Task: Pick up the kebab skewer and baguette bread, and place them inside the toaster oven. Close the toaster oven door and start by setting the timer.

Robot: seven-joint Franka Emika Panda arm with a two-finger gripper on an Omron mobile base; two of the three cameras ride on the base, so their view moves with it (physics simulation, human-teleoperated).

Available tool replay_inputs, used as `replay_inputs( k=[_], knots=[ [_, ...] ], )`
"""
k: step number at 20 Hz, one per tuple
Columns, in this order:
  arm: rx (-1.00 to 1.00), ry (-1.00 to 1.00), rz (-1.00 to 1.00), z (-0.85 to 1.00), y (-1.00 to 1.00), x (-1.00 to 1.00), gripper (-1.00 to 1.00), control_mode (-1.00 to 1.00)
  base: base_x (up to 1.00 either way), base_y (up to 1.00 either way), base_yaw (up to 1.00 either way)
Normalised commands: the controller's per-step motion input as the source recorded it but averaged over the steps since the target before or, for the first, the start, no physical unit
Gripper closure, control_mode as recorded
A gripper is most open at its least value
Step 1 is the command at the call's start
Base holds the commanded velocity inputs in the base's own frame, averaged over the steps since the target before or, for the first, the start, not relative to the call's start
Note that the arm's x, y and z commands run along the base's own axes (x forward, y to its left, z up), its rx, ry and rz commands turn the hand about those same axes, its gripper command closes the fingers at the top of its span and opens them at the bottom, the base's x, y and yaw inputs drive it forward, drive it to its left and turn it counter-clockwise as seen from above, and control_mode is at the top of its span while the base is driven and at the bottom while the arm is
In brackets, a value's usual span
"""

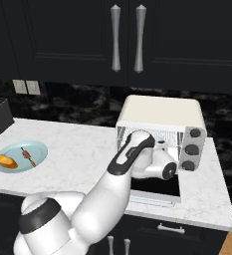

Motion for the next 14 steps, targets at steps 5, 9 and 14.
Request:
replay_inputs(
  k=[5, 9, 14],
  knots=[
    [-0.08, 0.00, -0.08, -0.06, -0.23, 0.25, -1.00, -1.00, 0.00, 0.00, 0.00],
    [-0.03, 0.00, -0.08, -0.27, -0.19, 0.20, -1.00, -1.00, 0.00, 0.00, 0.00],
    [0.00, 0.00, -0.07, -0.27, -0.14, 0.29, -1.00, -1.00, 0.00, 0.00, 0.00]
  ],
)
